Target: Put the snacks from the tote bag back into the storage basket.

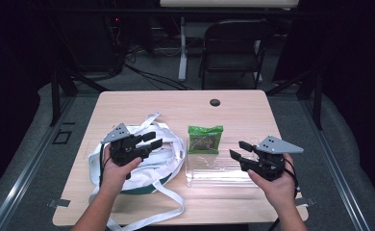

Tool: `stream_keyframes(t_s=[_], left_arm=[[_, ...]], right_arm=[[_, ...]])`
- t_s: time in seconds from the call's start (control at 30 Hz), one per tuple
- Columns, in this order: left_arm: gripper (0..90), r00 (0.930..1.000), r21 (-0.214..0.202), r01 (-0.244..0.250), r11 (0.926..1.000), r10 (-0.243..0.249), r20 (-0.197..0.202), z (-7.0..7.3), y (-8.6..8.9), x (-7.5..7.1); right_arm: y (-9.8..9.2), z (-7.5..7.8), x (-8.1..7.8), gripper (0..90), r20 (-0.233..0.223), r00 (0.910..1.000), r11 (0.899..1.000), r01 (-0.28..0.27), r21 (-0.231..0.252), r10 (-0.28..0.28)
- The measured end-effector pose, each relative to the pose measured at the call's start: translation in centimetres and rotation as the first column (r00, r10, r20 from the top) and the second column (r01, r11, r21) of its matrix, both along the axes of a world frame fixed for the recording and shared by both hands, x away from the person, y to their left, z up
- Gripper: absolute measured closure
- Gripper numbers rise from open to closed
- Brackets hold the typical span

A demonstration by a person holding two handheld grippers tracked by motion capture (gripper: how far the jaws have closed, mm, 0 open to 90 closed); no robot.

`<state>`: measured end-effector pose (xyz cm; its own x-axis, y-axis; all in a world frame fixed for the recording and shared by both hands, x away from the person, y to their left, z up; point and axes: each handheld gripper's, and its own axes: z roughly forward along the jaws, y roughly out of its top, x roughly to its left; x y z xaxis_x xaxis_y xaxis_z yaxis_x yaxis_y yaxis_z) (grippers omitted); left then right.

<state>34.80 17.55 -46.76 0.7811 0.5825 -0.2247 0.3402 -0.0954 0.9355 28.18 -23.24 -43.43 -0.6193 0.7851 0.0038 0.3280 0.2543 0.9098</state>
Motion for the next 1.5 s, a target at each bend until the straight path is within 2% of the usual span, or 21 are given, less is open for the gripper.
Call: stream_keyframes(t_s=[0.23, 0.5, 0.8, 0.9, 1.23, 1.33, 1.5], left_arm=[[53.5, 1.0000, 0.004, -0.008, 1.0000, 0.008, -0.002, 0.0, 0.0, 0.0], [52.7, 1.0000, 0.000, -0.003, 1.0000, 0.003, -0.009, -0.1, 0.1, 0.1], [52.7, 0.9999, 0.007, -0.007, 0.9999, 0.008, -0.014, -0.2, 0.1, 0.1], [52.7, 0.9999, 0.009, -0.008, 0.9999, 0.008, -0.012, -0.2, 0.1, 0.2], [52.7, 0.9998, 0.011, -0.007, 0.9999, 0.007, -0.016, -0.3, 0.1, 0.3], [52.5, 0.9998, 0.010, -0.008, 0.9999, 0.008, -0.018, -0.4, 0.1, 0.3], [52.4, 0.9996, 0.012, -0.010, 0.9999, 0.011, -0.025, -0.5, 0.0, 0.3]], right_arm=[[-1.0, -1.4, -0.7, 53.8, -0.002, 1.0000, 1.000, 0.008, 0.018, -0.008], [-0.7, -3.3, -0.8, 53.5, -0.013, 0.9999, 1.000, -0.004, 0.012, 0.004], [0.6, -5.1, -1.5, 54.4, 0.036, 0.9980, 0.999, -0.053, 0.015, 0.052], [1.0, -5.6, -1.7, 54.4, 0.046, 0.9962, 0.997, -0.075, 0.026, 0.074], [2.0, -6.5, -1.8, 54.4, 0.043, 0.9909, 0.992, -0.128, 0.013, 0.128], [2.0, -6.7, -1.8, 54.4, 0.032, 0.9887, 0.988, -0.148, 0.037, 0.147], [2.3, -7.1, -1.7, 54.4, 0.016, 0.9875, 0.986, -0.157, 0.048, 0.157]])
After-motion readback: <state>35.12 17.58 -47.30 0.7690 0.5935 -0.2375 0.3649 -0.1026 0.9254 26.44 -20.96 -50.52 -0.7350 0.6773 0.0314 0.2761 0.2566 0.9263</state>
